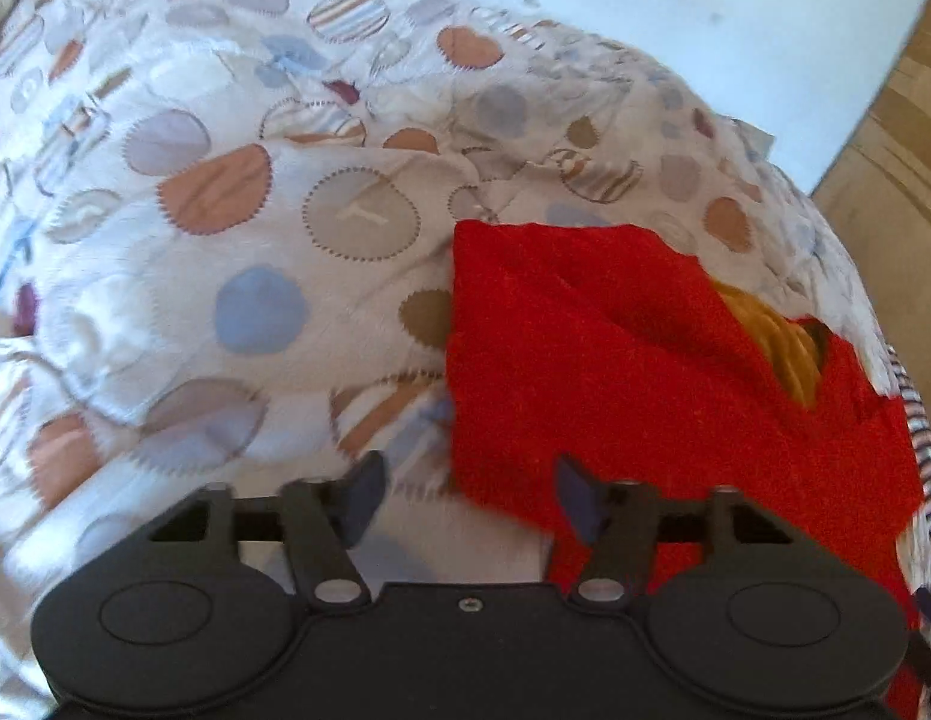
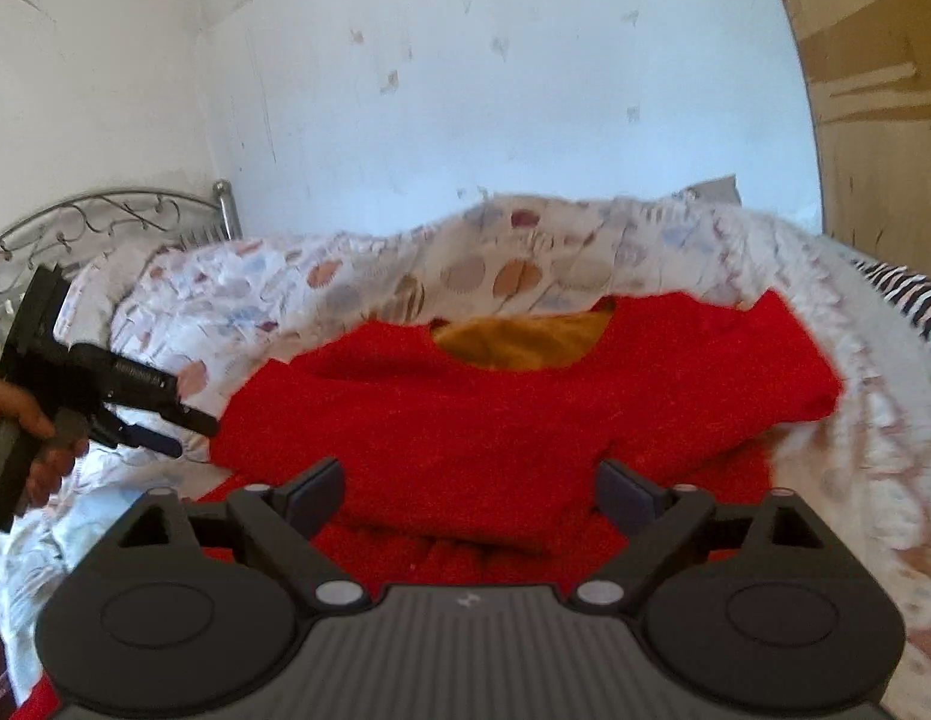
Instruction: Fold small clothes
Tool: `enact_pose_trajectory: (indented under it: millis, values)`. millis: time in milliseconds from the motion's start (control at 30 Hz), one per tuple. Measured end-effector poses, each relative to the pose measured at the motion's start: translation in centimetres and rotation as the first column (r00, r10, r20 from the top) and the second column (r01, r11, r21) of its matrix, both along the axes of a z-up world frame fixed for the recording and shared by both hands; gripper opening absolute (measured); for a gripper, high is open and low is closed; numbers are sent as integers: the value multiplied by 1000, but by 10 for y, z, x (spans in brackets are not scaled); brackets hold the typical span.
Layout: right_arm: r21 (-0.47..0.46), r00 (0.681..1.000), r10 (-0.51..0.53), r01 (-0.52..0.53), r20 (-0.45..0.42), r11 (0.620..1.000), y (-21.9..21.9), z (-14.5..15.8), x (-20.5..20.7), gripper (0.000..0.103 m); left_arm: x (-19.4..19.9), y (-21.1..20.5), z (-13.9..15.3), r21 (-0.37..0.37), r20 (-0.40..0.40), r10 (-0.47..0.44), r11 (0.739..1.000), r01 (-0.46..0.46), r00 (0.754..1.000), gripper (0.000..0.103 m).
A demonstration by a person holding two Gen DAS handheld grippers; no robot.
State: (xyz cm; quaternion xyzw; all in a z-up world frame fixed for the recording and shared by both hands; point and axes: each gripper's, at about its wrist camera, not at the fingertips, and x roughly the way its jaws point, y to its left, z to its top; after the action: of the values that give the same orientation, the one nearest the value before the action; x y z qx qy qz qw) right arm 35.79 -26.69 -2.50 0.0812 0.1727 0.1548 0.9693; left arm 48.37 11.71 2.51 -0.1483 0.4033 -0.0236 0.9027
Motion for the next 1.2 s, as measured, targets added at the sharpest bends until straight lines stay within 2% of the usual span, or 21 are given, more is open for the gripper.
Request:
enact_pose_trajectory:
  millis: [33, 100, 200, 267, 400, 633, 733, 800, 833, 867, 933, 967, 1000, 1033, 1067, 1100, 1200]
  values:
    - [-12, 1000, -5, 5, 13, 1000, -3, 1, -11, 103, -14, 0, 2, 14, 17, -13, 1000, 13, 1000, 74]
    - [-56, 999, -17, 19, 37, 998, -11, 1, -38, 103, -45, 1, 2, 28, 64, -54, 998, 52, 997, 87]
    - [-124, 998, -44, 50, 53, 991, -21, -7, -83, 103, -93, 4, 0, 26, 129, -95, 995, 93, 987, 97]
    - [-145, 997, -60, 65, 40, 987, -28, -15, -112, 103, -120, 4, -6, 15, 140, -137, 991, 136, 981, 98]
    - [-125, 996, -80, 75, -33, 989, -40, -35, -164, 102, -169, 7, -27, 1, 127, -212, 977, 214, 969, 99]
    - [-26, 982, -101, 99, -160, 995, -53, -61, -210, 66, -218, 11, -53, -10, 84, -276, 961, 278, 958, 93]
    - [15, 976, -92, 97, -197, 995, -56, -70, -211, 65, -230, 13, -59, -24, 70, -293, 955, 295, 954, 88]
    - [66, 970, -92, 110, -226, 992, -61, -77, -209, 63, -238, 11, -62, -19, 58, -306, 951, 307, 950, 84]
    - [95, 968, -89, 114, -235, 989, -63, -79, -208, 57, -242, 9, -64, -8, 51, -315, 949, 315, 948, 82]
    - [121, 965, -87, 120, -247, 985, -65, -81, -207, 54, -244, 7, -64, 6, 39, -321, 947, 321, 946, 76]
    - [157, 962, -77, 121, -262, 980, -66, -84, -206, 31, -248, 4, -64, 19, 14, -320, 947, 320, 947, 62]
    - [147, 961, -84, 126, -263, 981, -65, -82, -208, 27, -248, 4, -65, 5, -6, -314, 949, 314, 949, 46]
    - [126, 961, -91, 127, -260, 984, -63, -81, -210, 18, -249, 4, -65, -28, -25, -310, 950, 310, 950, 31]
    - [121, 963, -85, 119, -256, 986, -64, -79, -211, 6, -249, 4, -64, -70, -42, -309, 950, 305, 950, 24]
    - [144, 965, -70, 109, -253, 984, -66, -77, -215, 6, -251, 4, -62, -91, -47, -304, 950, 299, 952, 15]
    - [168, 966, -65, 109, -249, 980, -68, -73, -217, 5, -254, 2, -60, -86, -39, -294, 953, 290, 955, 12]
    - [260, 976, -47, 102, -210, 960, -81, -58, -231, 4, -266, -1, -47, -73, 9, -229, 971, 229, 973, 9]
